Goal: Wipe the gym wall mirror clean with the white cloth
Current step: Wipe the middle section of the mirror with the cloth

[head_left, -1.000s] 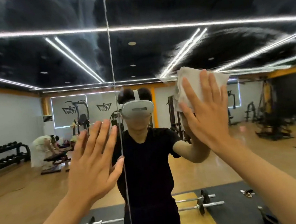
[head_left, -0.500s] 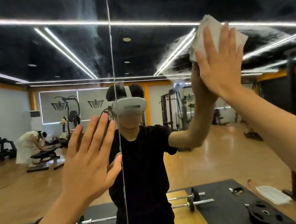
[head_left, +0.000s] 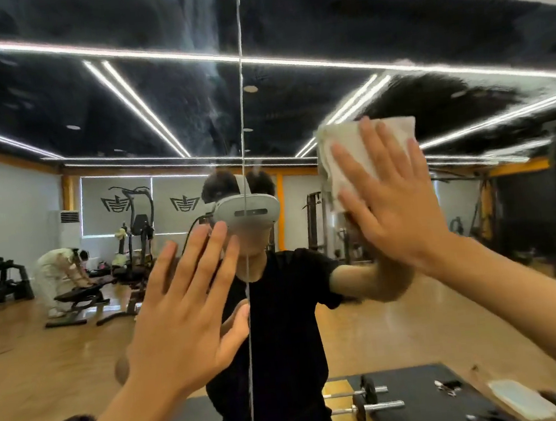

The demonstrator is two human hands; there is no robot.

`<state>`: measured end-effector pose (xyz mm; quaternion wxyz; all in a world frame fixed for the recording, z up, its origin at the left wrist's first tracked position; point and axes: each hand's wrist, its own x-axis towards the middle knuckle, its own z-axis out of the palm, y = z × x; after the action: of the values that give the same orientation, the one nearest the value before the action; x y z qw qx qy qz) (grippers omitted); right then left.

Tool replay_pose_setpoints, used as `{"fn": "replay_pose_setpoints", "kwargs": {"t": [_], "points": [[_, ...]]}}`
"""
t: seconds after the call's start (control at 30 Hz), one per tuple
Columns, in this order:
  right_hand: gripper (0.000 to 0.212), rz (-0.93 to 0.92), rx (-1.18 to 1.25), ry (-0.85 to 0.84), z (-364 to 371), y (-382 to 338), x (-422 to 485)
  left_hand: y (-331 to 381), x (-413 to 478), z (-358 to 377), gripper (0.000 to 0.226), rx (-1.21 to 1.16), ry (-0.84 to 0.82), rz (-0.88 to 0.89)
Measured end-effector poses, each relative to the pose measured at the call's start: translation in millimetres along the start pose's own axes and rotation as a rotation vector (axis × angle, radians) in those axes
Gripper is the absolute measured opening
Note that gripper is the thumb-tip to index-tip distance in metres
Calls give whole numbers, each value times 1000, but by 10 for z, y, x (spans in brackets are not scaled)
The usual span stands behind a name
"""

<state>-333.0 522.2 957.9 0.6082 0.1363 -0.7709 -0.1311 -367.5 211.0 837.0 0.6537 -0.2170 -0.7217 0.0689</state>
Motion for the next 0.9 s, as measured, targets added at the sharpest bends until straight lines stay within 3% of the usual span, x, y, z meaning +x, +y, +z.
{"fn": "replay_pose_setpoints", "kwargs": {"t": [0.1,0.17,0.3,0.4,0.47,0.53,0.63,0.77,0.9], "points": [[64,156,-22,99,-51,-93,679,-2,-2,4,79,-8,-8,3],[63,183,-7,130,24,-355,654,-3,14,-3,78,-12,-2,1],[62,-112,30,-18,163,-842,-336,-20,0,-18,76,-24,5,4],[62,-303,-13,-93,128,-478,-692,-17,-18,2,76,-28,12,-4],[62,-192,-16,-58,70,-140,-509,-7,-18,10,77,-23,19,-12],[63,36,-3,-20,-25,53,-99,3,-14,22,77,-17,22,-19],[64,243,-3,71,-57,-111,567,20,-15,27,78,-21,11,-29],[65,202,-10,141,-13,-793,1138,3,-19,8,75,-23,-2,-35],[64,64,-19,108,17,-1232,1257,-22,-42,-15,75,-17,-6,-16]]}}
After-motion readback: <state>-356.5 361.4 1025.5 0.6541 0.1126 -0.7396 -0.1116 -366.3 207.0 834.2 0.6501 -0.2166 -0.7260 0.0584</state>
